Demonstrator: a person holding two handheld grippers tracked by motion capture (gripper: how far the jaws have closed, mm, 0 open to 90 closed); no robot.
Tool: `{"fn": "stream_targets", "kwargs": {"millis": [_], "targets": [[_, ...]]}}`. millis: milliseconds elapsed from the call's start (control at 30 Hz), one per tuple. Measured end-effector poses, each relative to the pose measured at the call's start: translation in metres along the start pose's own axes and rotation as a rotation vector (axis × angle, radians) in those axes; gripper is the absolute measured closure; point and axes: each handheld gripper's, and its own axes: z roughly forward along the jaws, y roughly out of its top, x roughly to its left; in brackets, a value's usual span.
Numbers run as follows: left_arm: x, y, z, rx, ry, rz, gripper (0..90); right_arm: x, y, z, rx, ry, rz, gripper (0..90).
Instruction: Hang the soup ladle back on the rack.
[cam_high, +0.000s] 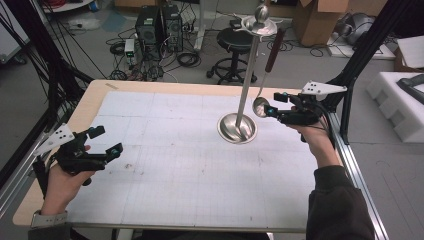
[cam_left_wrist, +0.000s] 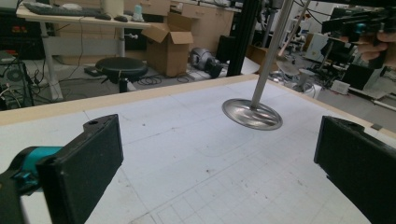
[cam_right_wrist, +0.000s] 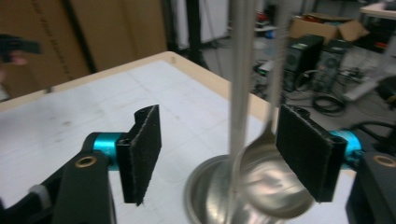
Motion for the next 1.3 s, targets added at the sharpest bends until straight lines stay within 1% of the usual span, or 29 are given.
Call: {"fn": "stream_targets", "kwargs": {"millis": [67, 100, 133, 200, 233, 300, 367, 500, 600, 633, 667, 700, 733, 767, 833, 967, 1033, 1100, 1133, 1200, 1300], "targets": [[-0.001, 0.001, 0.0, -0.005, -0.006, 0.003, 1.8, 0.006, -0.005, -0.005, -0.012, 0.027, -0.014, 21.8], [-0.002, 0.001, 0.001, -0.006, -0.007, 0.003, 1.8, 0.01, -0.008, -0.006, -0.015, 0.037, -0.012, 17.2], [-0.003, 0.001, 0.001, -0.009, -0.01, 0.003, 1.8, 0.014, -0.01, -0.008, -0.018, 0.041, -0.016, 12.5], [-0.004, 0.002, 0.002, -0.008, -0.017, 0.008, 1.8, 0.02, -0.015, -0.009, -0.017, 0.043, -0.026, 6.8], [-0.004, 0.002, 0.002, -0.009, -0.017, 0.008, 1.8, 0.024, -0.018, -0.01, -0.008, 0.04, -0.031, 0.0], [-0.004, 0.003, 0.002, -0.008, -0.02, 0.009, 1.8, 0.027, -0.026, -0.011, 0.0, 0.047, -0.026, 0.0], [-0.005, 0.003, 0.003, -0.008, -0.021, 0.009, 1.8, 0.03, -0.033, -0.013, -0.01, 0.045, -0.025, 0.0], [-0.006, 0.004, 0.003, -0.013, -0.026, 0.014, 1.8, 0.031, -0.046, -0.019, -0.046, 0.036, -0.014, 0.0], [-0.007, 0.004, 0.004, -0.012, -0.034, 0.019, 1.8, 0.032, -0.054, -0.026, -0.064, 0.01, -0.013, 0.0], [-0.006, 0.003, 0.004, -0.01, -0.032, 0.022, 1.8, 0.032, -0.056, -0.028, -0.076, 0.013, -0.005, 0.0], [-0.006, 0.003, 0.004, -0.014, -0.032, 0.015, 1.8, 0.031, -0.059, -0.031, -0.101, 0.025, 0.018, 0.0], [-0.005, 0.002, 0.004, -0.013, -0.032, 0.014, 1.8, 0.03, -0.061, -0.034, -0.1, 0.019, 0.013, 0.0], [-0.005, 0.002, 0.004, -0.016, -0.031, 0.011, 1.8, 0.029, -0.063, -0.037, -0.099, 0.0, 0.007, 0.0], [-0.005, 0.002, 0.004, -0.016, -0.03, 0.011, 1.8, 0.027, -0.065, -0.039, -0.102, -0.008, 0.011, 0.0], [-0.005, 0.002, 0.004, -0.017, -0.031, 0.012, 1.8, 0.024, -0.068, -0.045, -0.114, -0.01, 0.015, 0.0], [-0.005, 0.001, 0.004, -0.012, -0.03, 0.013, 1.8, 0.017, -0.078, -0.06, -0.146, -0.031, 0.023, 0.0], [-0.006, 0.001, 0.005, -0.009, -0.029, 0.012, 1.8, 0.014, -0.085, -0.064, -0.147, -0.036, 0.032, 0.0], [-0.006, 0.001, 0.006, -0.009, -0.031, 0.014, 1.8, 0.009, -0.091, -0.068, -0.132, -0.049, 0.048, 0.0], [-0.006, 0.001, 0.006, -0.009, -0.031, 0.014, 1.8, 0.007, -0.094, -0.069, -0.137, -0.056, 0.049, 0.0], [-0.005, 0.002, 0.005, -0.012, -0.028, 0.012, 1.8, 0.006, -0.098, -0.072, -0.146, -0.052, 0.061, 0.0], [-0.006, 0.003, 0.004, -0.018, -0.03, 0.014, 1.8, 0.006, -0.101, -0.076, -0.16, -0.058, 0.08, 0.0]]}}
